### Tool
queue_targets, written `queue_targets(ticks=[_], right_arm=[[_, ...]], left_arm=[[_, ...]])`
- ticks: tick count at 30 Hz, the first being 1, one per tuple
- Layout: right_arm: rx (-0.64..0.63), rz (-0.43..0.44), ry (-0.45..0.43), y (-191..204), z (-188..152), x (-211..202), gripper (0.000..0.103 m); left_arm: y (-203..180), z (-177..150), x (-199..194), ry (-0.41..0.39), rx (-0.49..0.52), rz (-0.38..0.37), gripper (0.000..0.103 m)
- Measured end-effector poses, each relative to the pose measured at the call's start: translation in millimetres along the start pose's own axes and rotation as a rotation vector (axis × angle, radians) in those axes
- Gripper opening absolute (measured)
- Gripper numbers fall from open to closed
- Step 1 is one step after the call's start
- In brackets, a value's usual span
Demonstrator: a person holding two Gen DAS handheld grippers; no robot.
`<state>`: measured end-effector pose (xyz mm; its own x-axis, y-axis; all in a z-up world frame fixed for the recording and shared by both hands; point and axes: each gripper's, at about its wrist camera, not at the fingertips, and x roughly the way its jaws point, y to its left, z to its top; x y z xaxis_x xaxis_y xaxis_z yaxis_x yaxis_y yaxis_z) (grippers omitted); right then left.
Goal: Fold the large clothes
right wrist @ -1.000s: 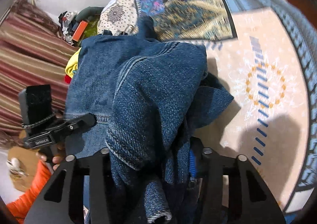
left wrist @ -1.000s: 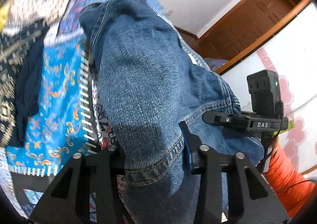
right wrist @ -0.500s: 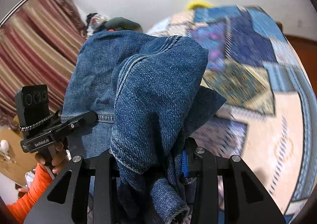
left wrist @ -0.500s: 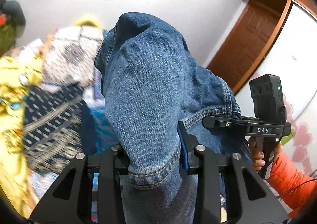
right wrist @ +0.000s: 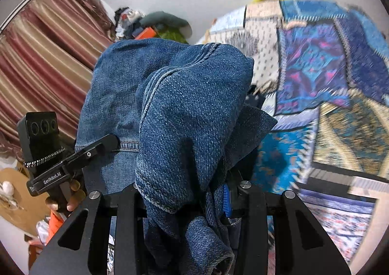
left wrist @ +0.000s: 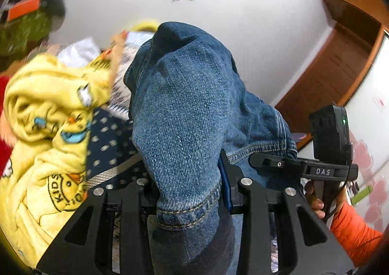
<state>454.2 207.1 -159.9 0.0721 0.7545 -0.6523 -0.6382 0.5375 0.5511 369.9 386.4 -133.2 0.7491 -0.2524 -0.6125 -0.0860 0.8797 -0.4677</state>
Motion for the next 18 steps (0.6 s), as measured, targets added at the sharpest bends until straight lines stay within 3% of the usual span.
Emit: queue_targets(ticks=[7,11,14,18], right_arm=[[0.057,0.003,0.079,-29.6,2.3,88.5,0.034],[0.062,0.02,0.081,-38.2,7.0,100.3,0.035],[0.052,0.006,0.094,-39.3,5.0,97.5,0.041],[0.01,-0.094,0.097,-35.2,-2.4,84.3,0.056]], left_arm=[[73.3,-5.8,48.4,0.069,-0.075,0.069,0.035],[92.9,-9.8,61.5,0.074,-0.122,0.085,0.043],[89.7,-11.6,61.8,0.062,-0.085,0.136,0.059],[66.3,-19.0,57.1,0.049,0.061,0.272,0.062]])
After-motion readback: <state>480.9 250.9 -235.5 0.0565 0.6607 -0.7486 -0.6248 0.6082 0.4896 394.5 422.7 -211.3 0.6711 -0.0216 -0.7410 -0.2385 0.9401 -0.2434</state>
